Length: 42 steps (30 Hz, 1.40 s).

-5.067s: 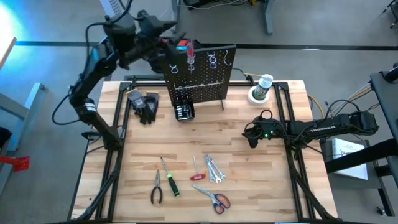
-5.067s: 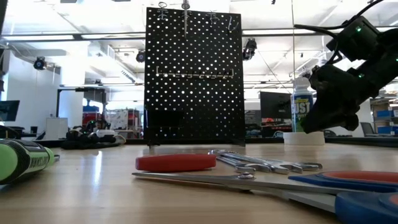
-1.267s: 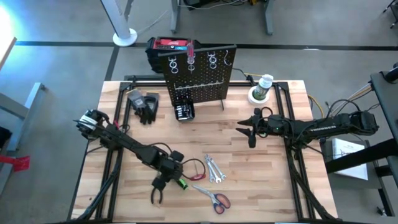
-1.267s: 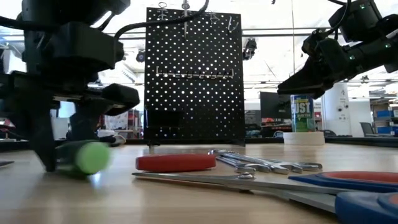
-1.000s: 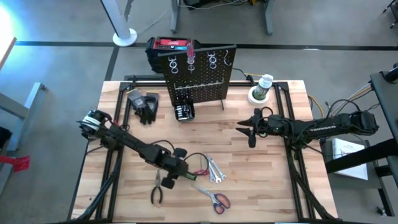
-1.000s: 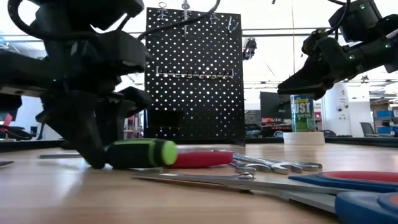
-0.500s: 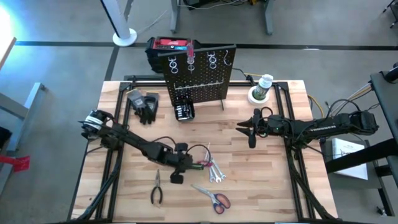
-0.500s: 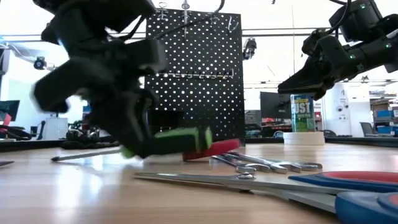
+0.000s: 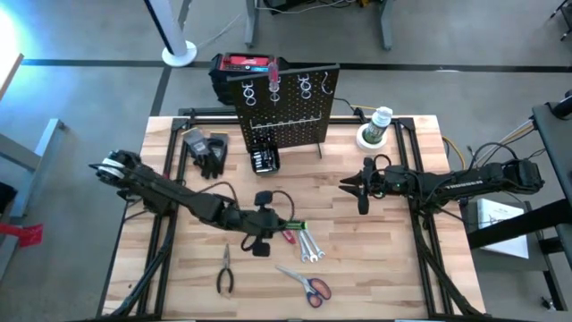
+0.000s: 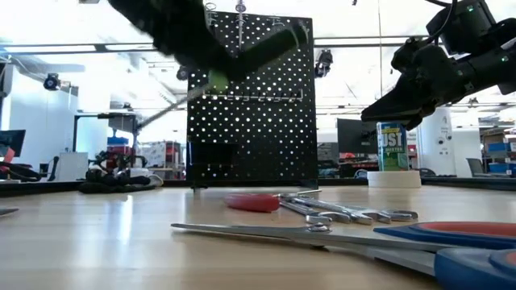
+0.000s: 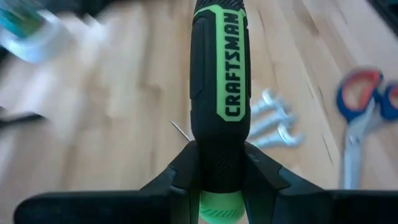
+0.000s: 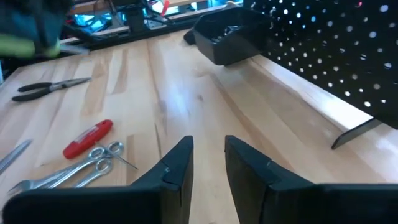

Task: Hang tools onto peg board
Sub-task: Hang the light green screwdriver on the pegboard

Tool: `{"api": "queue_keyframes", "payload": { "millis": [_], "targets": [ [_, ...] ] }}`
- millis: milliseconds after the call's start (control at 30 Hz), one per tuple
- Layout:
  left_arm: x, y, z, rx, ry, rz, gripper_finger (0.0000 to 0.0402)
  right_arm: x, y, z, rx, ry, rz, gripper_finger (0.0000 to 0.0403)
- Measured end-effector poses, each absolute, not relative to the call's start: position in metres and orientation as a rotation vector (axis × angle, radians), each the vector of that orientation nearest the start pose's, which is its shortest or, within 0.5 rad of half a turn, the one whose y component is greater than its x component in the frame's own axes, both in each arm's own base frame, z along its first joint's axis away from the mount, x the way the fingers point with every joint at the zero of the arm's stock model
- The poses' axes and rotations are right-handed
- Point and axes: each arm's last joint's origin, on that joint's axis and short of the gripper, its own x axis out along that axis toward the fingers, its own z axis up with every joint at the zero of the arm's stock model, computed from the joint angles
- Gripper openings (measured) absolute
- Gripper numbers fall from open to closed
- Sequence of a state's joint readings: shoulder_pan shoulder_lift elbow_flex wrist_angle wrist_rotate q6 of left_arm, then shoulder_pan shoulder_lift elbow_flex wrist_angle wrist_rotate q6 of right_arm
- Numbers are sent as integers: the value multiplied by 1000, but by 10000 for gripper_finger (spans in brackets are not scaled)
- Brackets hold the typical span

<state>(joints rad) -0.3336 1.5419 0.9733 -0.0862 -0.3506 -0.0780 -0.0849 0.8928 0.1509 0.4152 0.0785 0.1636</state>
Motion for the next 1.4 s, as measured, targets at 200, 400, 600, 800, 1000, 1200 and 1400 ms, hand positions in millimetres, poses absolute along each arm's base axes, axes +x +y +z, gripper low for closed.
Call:
{"api": "queue_keyframes", "payload": {
  "millis": [200, 400, 600, 800, 1000, 1200, 1400],
  "targets": [
    [299, -90, 266, 168, 457, 130, 68, 166, -16, 157, 162, 316, -187, 69],
    [288, -83, 292, 175, 335, 229, 68, 166, -16, 155, 163, 332, -189, 66],
    [281, -77, 313, 196, 226, 338, 68, 166, -16, 155, 171, 332, -191, 72],
    [268, -71, 335, 187, 121, 411, 68, 165, -16, 154, 207, 336, -198, 66],
    [248, -60, 364, 226, 19, 528, 68, 165, -16, 153, 209, 355, -202, 51],
    [231, -37, 402, 233, -147, 671, 68, 165, -17, 153, 204, 352, -227, 50],
    [215, -7, 428, 205, -355, 811, 68, 165, -17, 152, 240, 351, -234, 54]
  ]
}}
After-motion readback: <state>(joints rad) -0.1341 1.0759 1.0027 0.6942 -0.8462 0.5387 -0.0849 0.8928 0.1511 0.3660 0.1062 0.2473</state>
